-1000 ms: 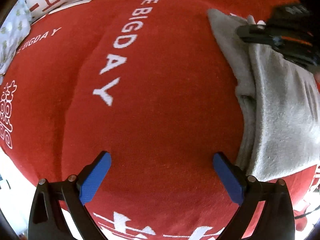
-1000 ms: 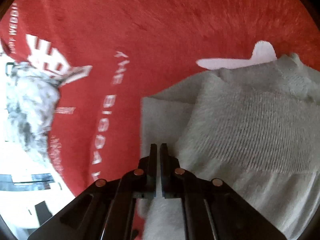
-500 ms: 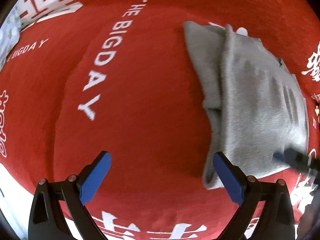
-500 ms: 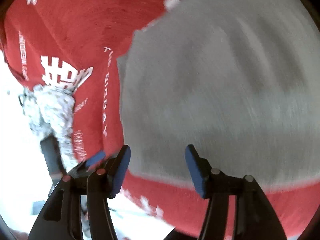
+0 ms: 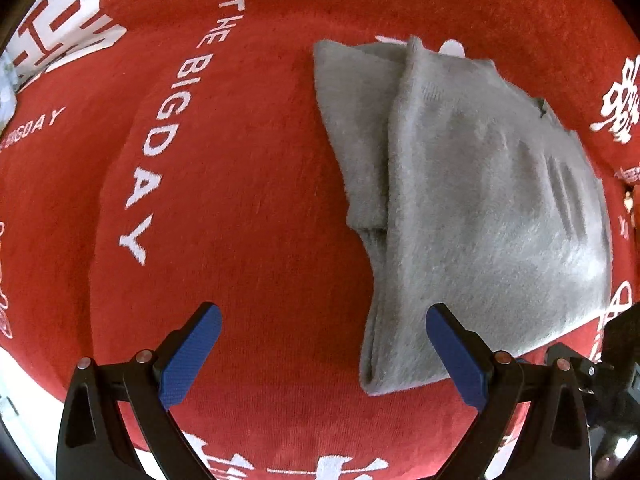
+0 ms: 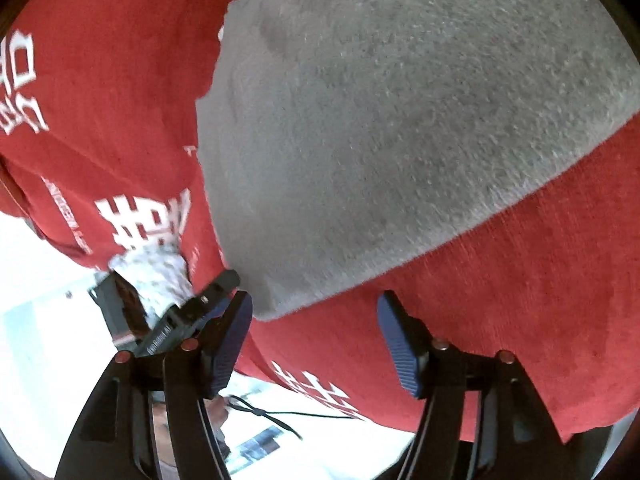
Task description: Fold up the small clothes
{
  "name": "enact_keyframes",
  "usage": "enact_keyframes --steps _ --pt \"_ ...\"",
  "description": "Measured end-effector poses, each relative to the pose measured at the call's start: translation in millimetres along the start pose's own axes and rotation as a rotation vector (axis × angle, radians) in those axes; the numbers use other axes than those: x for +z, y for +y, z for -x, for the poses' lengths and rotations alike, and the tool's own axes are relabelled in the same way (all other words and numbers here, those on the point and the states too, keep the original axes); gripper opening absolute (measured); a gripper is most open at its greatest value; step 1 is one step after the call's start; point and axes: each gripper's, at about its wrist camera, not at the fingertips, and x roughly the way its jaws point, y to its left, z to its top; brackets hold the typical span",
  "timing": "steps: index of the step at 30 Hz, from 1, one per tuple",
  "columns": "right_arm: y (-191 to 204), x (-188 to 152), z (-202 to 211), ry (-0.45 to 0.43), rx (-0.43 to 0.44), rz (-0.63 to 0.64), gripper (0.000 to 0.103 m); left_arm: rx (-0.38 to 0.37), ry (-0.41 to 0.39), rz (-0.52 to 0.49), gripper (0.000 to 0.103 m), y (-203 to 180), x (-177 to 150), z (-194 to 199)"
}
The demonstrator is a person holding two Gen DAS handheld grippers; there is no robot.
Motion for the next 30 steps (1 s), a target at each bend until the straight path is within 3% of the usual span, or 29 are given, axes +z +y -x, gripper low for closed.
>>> enact_keyframes --steps 8,12,14,15,16,19,23,26,28,30 --pt "1.3 10.3 -12.0 -0.052 0.12 -0.082 0.072 -0.232 0.001 0.103 0.103 11.4 36.5 -9.7" --pt "6.1 14.5 -27.6 -0.065 0.185 -0.132 0.072 -0.364 0.039 0.123 0.103 15.0 44.8 -18.0" --pt "3.6 17.1 -34.0 -0.054 0.256 -0.19 0.05 -0.432 0.064 0.133 0.103 14.3 47.7 -23.6" --pt "3.4 18.4 -36.5 -0.047 0.276 -0.207 0.017 -0.447 0.07 0.136 0.103 4.2 50.8 -29.2" --pt "4.5 20.6 -37.5 -0.035 0.304 -0.215 0.009 -0.467 0.075 0.135 0.103 1.8 51.9 -33.2" --pt "17.0 26.6 -23.9 -0.036 0.42 -0.183 0.009 -0.539 0.094 0.144 0.103 -0.9 62.2 -38.8" --pt "38.0 34.6 -5.1 -0.023 0.484 -0.115 0.008 -0.683 0.132 0.192 0.103 -7.2 82.7 -54.3" --pt "44.7 37.1 -1.7 -0.014 0.485 -0.087 0.008 -0.665 0.118 0.182 0.103 -25.7 98.0 -57.7" --pt "44.6 36.0 -2.1 -0.004 0.463 -0.072 0.008 -0.677 0.099 0.134 0.103 -48.0 108.0 -52.9" --pt "42.7 33.5 -4.3 0.009 0.446 -0.071 0.008 -0.642 0.085 0.089 0.103 -69.8 114.1 -50.6"
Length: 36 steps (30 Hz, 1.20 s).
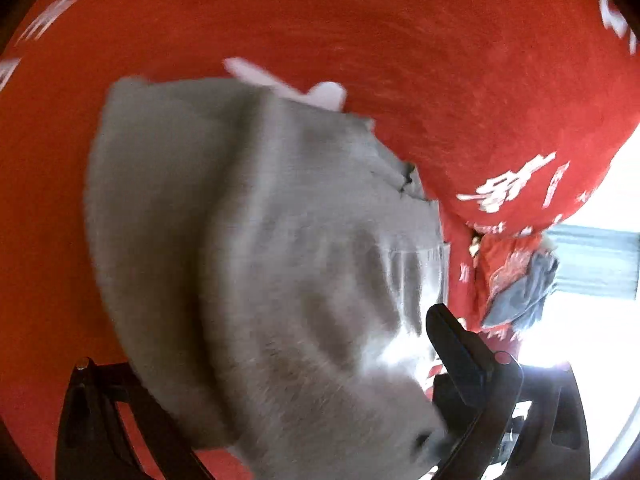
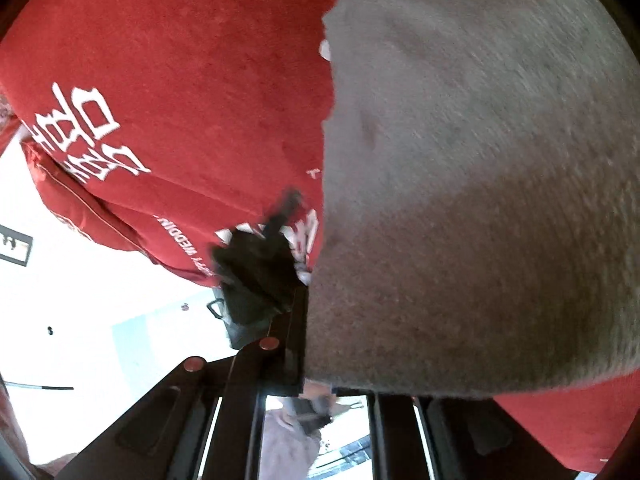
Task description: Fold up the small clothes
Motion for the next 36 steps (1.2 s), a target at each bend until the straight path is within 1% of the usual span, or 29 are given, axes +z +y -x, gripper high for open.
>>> enact_keyframes --steps 2,4,5,6,7,8,9,10,11,12,13,15,16,17,18,19,21,23,25,27,29,31,33,34,36 --pt "-6.0 -3.9 -4.3 0.012 -0.019 -0.009 0.008 0.071 0.016 -0.038 0.102 -11.1 1.1 -9.6" --pt "-9.2 -6.4 -5.3 0.023 -0.053 -0.008 0.008 0.169 0.03 -0.066 0.082 -16.7 0.2 -21.0" --pt "-9.2 -7.1 -5.3 0.034 -0.086 0.004 0.008 0.241 0.04 -0.085 0.061 -18.8 -0.6 -27.3" --pt "-9.9 -7.1 -4.4 0.044 -0.115 0.015 0.009 0.293 0.023 -0.122 0.052 -23.2 -2.3 -28.3" --pt "-9.1 -6.7 -4.1 0.06 -0.146 0.027 0.013 0.309 0.009 -0.145 0.045 -26.7 -3.1 -27.8" --pt "-8.7 -5.7 -3.4 0.08 -0.183 0.033 0.013 0.32 0.012 -0.152 0.037 -28.5 -3.1 -28.2" --pt "-8.2 -4.6 -2.5 0.095 -0.218 0.04 0.019 0.317 0.007 -0.143 0.035 -28.7 -2.6 -27.7" --pt "-7.6 -3.2 -0.7 0.12 -0.271 0.054 0.032 0.317 0.003 -0.135 0.034 -29.4 -2.3 -27.2" --pt "-6.7 -2.2 1.7 0.143 -0.312 0.067 0.04 0.321 -0.003 -0.131 0.034 -30.1 -2.0 -27.4" --pt "-5.0 -1.1 5.5 0.166 -0.352 0.078 0.062 0.331 -0.012 -0.133 0.033 -31.9 -2.8 -27.3" --pt "-1.3 0.4 11.7 0.184 -0.381 0.094 0.069 0.343 -0.021 -0.138 0.033 -33.3 -3.4 -27.4" --pt "14.4 5.4 29.2 0.183 -0.412 0.161 0.069 0.378 -0.042 -0.155 0.033 -40.3 -6.3 -29.1" --pt "22.3 8.5 36.9 0.17 -0.426 0.196 0.067 0.399 -0.052 -0.166 0.033 -44.3 -7.9 -30.0" --pt "34.4 14.0 47.5 0.138 -0.455 0.25 0.064 0.412 -0.058 -0.176 0.033 -44.3 -10.2 -28.5" --pt "45.0 20.4 54.9 0.103 -0.498 0.294 0.049 0.43 -0.069 -0.184 0.033 -45.1 -12.7 -26.6" --pt "50.6 27.0 60.0 0.075 -0.545 0.325 0.029 0.443 -0.082 -0.183 0.03 -47.8 -13.8 -25.5" --pt "62.5 47.7 66.0 0.002 -0.65 0.385 0.011 0.454 -0.109 -0.17 0.028 -50.9 -15.9 -20.8" --pt "67.7 66.3 62.5 -0.034 -0.692 0.429 0.009 0.467 -0.138 -0.162 0.027 -56.3 -17.9 -17.1" --pt "70.7 80.6 51.3 -0.04 -0.738 0.495 0.007 0.484 -0.159 -0.169 0.027 -63.4 -20.1 -15.6" --pt "66.1 90.9 33.7 -0.003 -0.793 0.54 0.007 0.507 -0.176 -0.192 0.026 -73.3 -23.5 -13.9" --pt "53.5 94.1 22.7 0.04 -0.826 0.555 0.002 0.526 -0.191 -0.218 0.025 -86.5 -26.4 -12.6" --pt "50.1 93.2 21.5 0.047 -0.827 0.6 0.002 0.522 -0.209 -0.23 0.025 -101.3 -27.9 -10.1" --pt "51.1 94.2 22.5 0.06 -0.822 0.598 0.002 0.503 -0.227 -0.245 0.025 -120.9 -28.8 -8.9" --pt "50.7 95.9 25.7 0.069 -0.8 0.583 0.002 0.491 -0.237 -0.262 0.025 -135.0 -29.3 -8.6" --pt "50.1 101.8 37.7 0.086 -0.726 0.53 0.002 0.472 -0.254 -0.307 0.025 -162.8 -30.3 -10.2"
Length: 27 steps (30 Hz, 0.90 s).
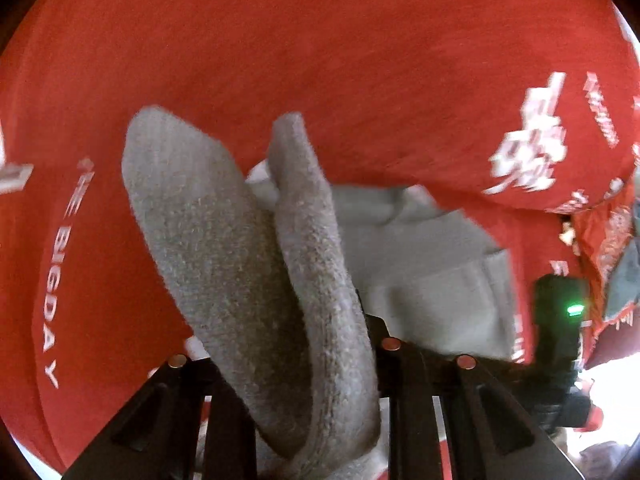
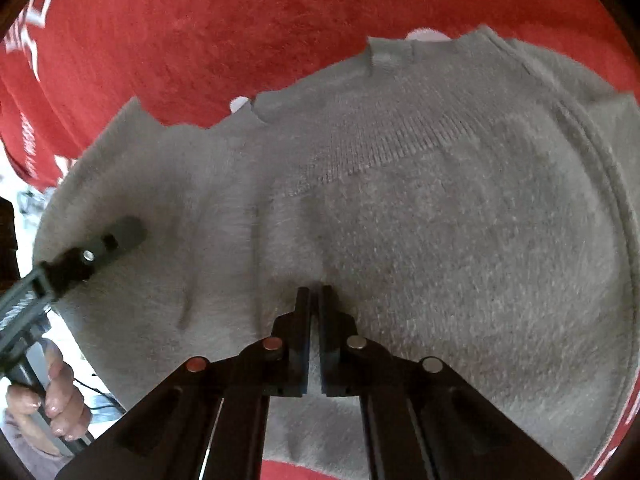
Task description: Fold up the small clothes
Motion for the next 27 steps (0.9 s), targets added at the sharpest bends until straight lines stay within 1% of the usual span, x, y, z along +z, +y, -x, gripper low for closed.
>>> enact_keyframes --steps 2,3,5,8,9,10,11,12,13,15,16,17,18,19,20,21,22,25,26,27 --pt "-16.6 -3.8 15.8 -0.019 0.057 -0.039 0.004 -0.03 -0.02 -0.053 0.025 -32.9 8.0 6.6" --pt "-21.3 -7.7 23.7 -0.035 0.072 -0.047 0.006 -0.04 -0.021 -0.077 0.025 -47.4 9.9 6.6" --pt "-35.5 -7.7 47.2 -0.083 0.093 -0.074 0.007 -0.05 -0.019 -0.148 0.025 -82.9 11.1 2.4" --pt "-69.9 -10.8 85.4 -0.163 0.134 -0.146 0.009 -0.08 0.01 -0.244 0.025 -137.0 7.5 -16.9" --pt "-83.2 -11.9 95.7 -0.187 0.139 -0.174 0.009 -0.093 0.027 -0.276 0.025 -155.8 4.0 -29.9" --pt "-97.0 -12.7 103.8 -0.205 0.138 -0.2 0.01 -0.09 0.039 -0.307 0.025 -168.8 -0.3 -40.7" --pt "-107.2 -13.0 106.9 -0.213 0.14 -0.222 0.01 -0.072 0.054 -0.34 0.025 -184.6 -3.5 -55.5" --pt "-119.6 -13.8 107.3 -0.212 0.157 -0.25 0.01 -0.036 0.076 -0.375 0.025 -198.7 -8.7 -72.7" --pt "-131.6 -16.1 106.5 -0.202 0.192 -0.276 0.01 -0.001 0.096 -0.399 0.026 -207.0 -13.8 -86.9" --pt "-151.5 -19.5 96.9 -0.173 0.235 -0.328 0.01 0.044 0.129 -0.426 0.028 -216.2 -22.7 -103.1" --pt "-157.1 -20.6 93.5 -0.165 0.252 -0.343 0.01 0.06 0.129 -0.435 0.028 -218.7 -25.8 -105.2" --pt "-162.2 -22.1 91.0 -0.162 0.269 -0.359 0.01 0.069 0.119 -0.441 0.035 -218.4 -26.4 -104.7" --pt "-167.1 -23.3 89.3 -0.165 0.298 -0.375 0.01 0.074 0.103 -0.446 0.053 -218.8 -28.0 -99.7" --pt "-171.5 -24.4 88.1 -0.171 0.335 -0.395 0.01 0.08 0.084 -0.446 0.064 -219.3 -27.9 -94.5" --pt "-175.7 -24.8 88.1 -0.175 0.357 -0.41 0.01 0.086 0.054 -0.446 0.083 -218.5 -27.4 -86.1" --pt "-178.8 -25.2 88.2 -0.179 0.376 -0.422 0.01 0.09 0.019 -0.45 0.091 -217.5 -27.3 -76.4" --pt "-181.7 -24.8 87.7 -0.18 0.397 -0.436 0.01 0.088 0.002 -0.453 0.093 -215.2 -26.3 -70.5" --pt "-190.6 -23.6 88.6 -0.18 0.434 -0.48 0.01 0.089 -0.02 -0.437 0.093 -209.5 -19.4 -52.9" --pt "-195.8 -24.0 90.9 -0.182 0.445 -0.497 0.011 0.091 -0.025 -0.417 0.093 -203.7 -16.7 -46.2" --pt "-201.3 -25.8 94.1 -0.19 0.464 -0.521 0.014 0.092 -0.025 -0.398 0.093 -196.5 -10.0 -43.3"
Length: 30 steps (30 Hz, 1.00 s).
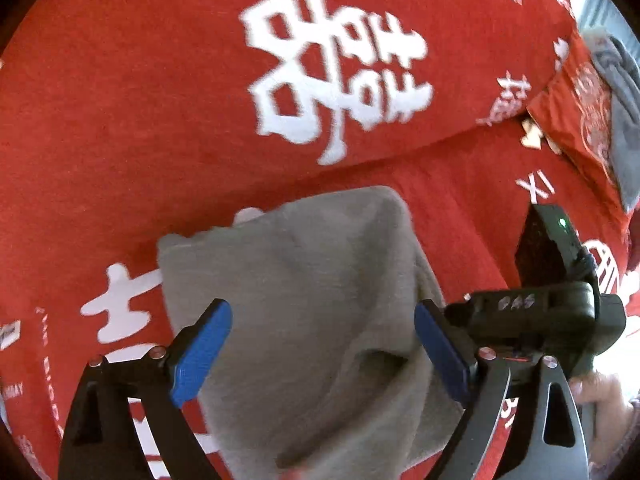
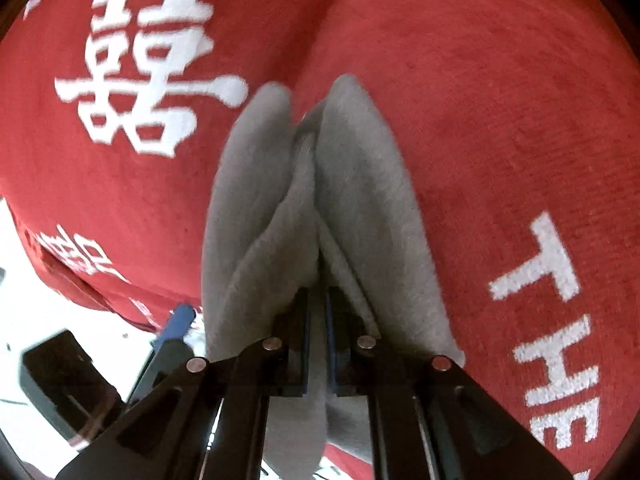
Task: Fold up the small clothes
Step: 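Lower the folded sweater onto the cloth and open both grippers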
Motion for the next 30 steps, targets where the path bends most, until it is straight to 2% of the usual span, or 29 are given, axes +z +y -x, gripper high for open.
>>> enact_keyframes --steps 2,4,7,9,12,14,15,16,17,19,21,23,26,29,30 --pt "-9.2 -0.4 5.5 -0.034 0.047 -0.054 0.025 0.016 0.014 0.047 0.093 20.2 -1.0 3.5" --pt "-19.9 1.7 16.3 -0.071 0.114 -0.122 0.055 0.045 0.028 0.088 0.093 38.2 -5.0 2.5" --pt "-28.4 9.2 22.2 -0.093 0.221 -0.191 0.06 0.102 0.06 0.162 0.093 67.7 -17.0 -1.5" --pt "-22.8 18.1 26.6 -0.07 0.207 -0.173 0.061 0.137 0.081 0.219 0.093 85.3 -26.2 -6.2" --pt "1.5 24.7 12.1 0.013 0.086 -0.067 0.061 0.155 0.111 0.287 0.093 107.2 -38.7 -12.2" --pt "21.8 26.6 2.2 0.06 -0.073 0.042 0.058 0.163 0.142 0.306 0.093 112.5 -45.3 -18.3" --pt "34.1 26.8 -2.3 0.071 -0.158 0.115 0.029 0.162 0.152 0.307 0.093 112.0 -49.3 -19.2" --pt "44.8 25.4 -5.5 0.079 -0.22 0.177 0.014 0.156 0.152 0.303 0.093 109.7 -52.0 -18.3" --pt "58.8 22.1 -5.5 0.074 -0.274 0.255 0.014 0.15 0.147 0.297 0.093 107.3 -53.4 -16.5" --pt "80.7 13.1 1.3 0.051 -0.274 0.374 0.014 0.123 0.125 0.276 0.093 99.3 -55.9 -10.6" --pt "90.0 7.4 8.9 0.033 -0.273 0.438 0.014 0.114 0.129 0.248 0.093 90.1 -60.0 -13.3" --pt "78.5 9.3 8.7 0.034 -0.301 0.425 0.014 0.129 0.158 0.22 0.093 83.8 -65.6 -23.9" --pt "57.2 16.6 0.7 0.035 -0.391 0.368 0.018 0.111 0.17 0.213 0.093 80.4 -72.6 -28.9" --pt "49.3 17.4 21.5 -0.053 -0.411 0.329 0.031 0.12 0.165 0.195 0.093 81.6 -75.6 -17.6" --pt "49.1 15.9 29.0 -0.073 -0.443 0.321 0.049 0.115 0.173 0.196 0.093 83.7 -78.2 -14.3"
